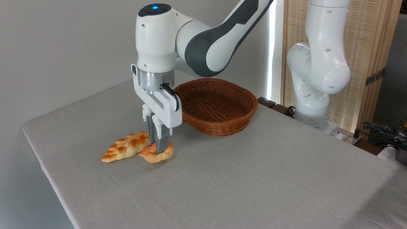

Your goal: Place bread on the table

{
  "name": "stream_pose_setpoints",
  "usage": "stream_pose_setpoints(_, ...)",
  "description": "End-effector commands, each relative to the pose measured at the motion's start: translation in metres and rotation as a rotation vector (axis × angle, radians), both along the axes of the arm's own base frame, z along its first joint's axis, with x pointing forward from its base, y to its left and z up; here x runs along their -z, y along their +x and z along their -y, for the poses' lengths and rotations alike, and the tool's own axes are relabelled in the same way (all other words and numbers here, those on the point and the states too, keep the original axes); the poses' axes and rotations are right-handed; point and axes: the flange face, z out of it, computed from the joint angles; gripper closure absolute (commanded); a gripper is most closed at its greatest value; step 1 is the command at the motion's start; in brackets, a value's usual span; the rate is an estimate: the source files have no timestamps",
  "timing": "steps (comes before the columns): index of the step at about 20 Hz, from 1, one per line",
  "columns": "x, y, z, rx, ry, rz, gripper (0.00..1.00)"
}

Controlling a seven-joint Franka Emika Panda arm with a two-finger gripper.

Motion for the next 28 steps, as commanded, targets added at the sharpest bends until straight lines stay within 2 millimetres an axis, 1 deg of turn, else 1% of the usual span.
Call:
stream_pose_setpoints(1, -0.003, 0.004, -0.003, 0.003, 0.009, 0.019, 0.00)
stream_pose_setpoints(10, 0.001, 0.005, -0.003, 0.000, 0.012, 0.011, 0.00)
stream_pose_setpoints(12, -0.001, 0.005, -0.004, -0.003, 0.010, 0.013, 0.00)
stream_pose_setpoints(14, -0.010, 0.003, -0.005, -0.010, 0.004, 0.015, 0.00)
stream_pose_setpoints(16, -0.025, -0.001, -0.004, -0.016, 0.001, -0.012, 0.00)
stream_pose_setpoints(17, -0.038, -0.002, -0.003, -0.012, 0.005, -0.045, 0.00)
stream_pose_setpoints(18, -0.045, -0.001, -0.003, -0.010, 0.008, -0.063, 0.00)
stream_pose_setpoints(19, -0.064, 0.000, -0.003, -0.002, 0.013, -0.094, 0.00)
stream_pose_setpoints(20, -0.074, 0.001, -0.003, 0.001, 0.015, -0.106, 0.00)
stream_pose_setpoints(21, -0.091, 0.002, -0.006, -0.002, 0.016, -0.120, 0.00)
stream_pose_setpoints(22, -0.100, 0.004, -0.010, -0.009, 0.015, -0.120, 0.00)
stream_pose_setpoints(23, -0.113, 0.003, -0.008, -0.006, 0.018, -0.127, 0.00)
stream_pose_setpoints(24, -0.117, 0.001, -0.007, -0.003, 0.024, -0.134, 0.00)
stream_pose_setpoints(25, -0.126, 0.001, -0.012, -0.011, 0.029, -0.134, 0.00)
stream_pose_setpoints(28, -0.127, 0.002, -0.016, -0.019, 0.044, -0.138, 0.00)
